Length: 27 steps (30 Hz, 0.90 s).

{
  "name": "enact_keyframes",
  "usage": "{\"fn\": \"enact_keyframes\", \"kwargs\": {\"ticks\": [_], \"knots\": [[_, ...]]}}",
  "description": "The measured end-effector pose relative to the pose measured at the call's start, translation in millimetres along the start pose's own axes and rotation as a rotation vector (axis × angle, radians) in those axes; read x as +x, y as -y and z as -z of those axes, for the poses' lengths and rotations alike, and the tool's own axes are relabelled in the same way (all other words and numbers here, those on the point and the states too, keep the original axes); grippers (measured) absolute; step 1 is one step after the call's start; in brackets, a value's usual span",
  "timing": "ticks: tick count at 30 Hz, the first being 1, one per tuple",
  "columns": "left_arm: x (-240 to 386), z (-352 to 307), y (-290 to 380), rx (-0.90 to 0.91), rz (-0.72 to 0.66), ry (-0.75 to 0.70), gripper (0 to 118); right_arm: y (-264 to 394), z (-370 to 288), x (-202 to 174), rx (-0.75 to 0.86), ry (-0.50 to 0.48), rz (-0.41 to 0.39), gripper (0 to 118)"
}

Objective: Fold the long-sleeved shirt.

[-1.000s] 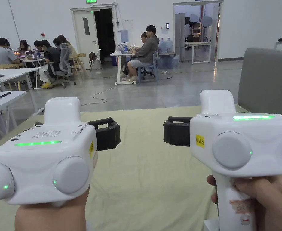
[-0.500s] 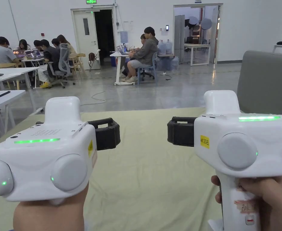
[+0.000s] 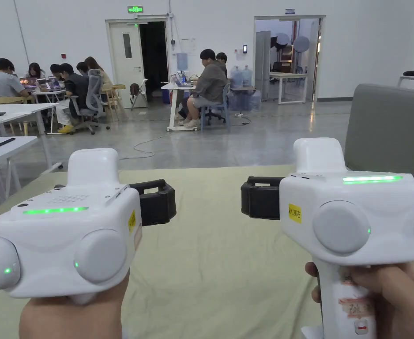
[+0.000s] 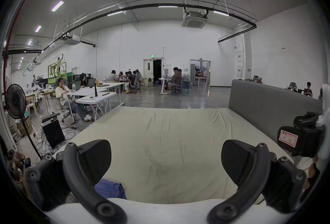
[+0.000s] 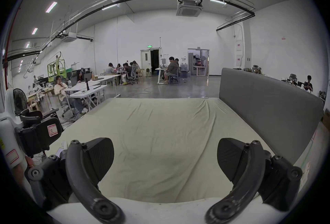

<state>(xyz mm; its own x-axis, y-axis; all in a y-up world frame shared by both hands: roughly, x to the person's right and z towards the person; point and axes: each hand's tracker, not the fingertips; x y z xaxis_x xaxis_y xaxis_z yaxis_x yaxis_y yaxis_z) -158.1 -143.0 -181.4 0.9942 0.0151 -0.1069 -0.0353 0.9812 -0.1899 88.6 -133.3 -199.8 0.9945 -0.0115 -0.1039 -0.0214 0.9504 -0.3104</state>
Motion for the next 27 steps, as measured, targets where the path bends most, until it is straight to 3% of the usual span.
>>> {"fn": "enact_keyframes", "kwargs": {"ticks": [27], "knots": [[-2.0,-1.5,-1.2,-0.006,-0.003,0.002,118,-3.1,0.2,-3.0,-0.001,0.009,-0.002,114]]}}
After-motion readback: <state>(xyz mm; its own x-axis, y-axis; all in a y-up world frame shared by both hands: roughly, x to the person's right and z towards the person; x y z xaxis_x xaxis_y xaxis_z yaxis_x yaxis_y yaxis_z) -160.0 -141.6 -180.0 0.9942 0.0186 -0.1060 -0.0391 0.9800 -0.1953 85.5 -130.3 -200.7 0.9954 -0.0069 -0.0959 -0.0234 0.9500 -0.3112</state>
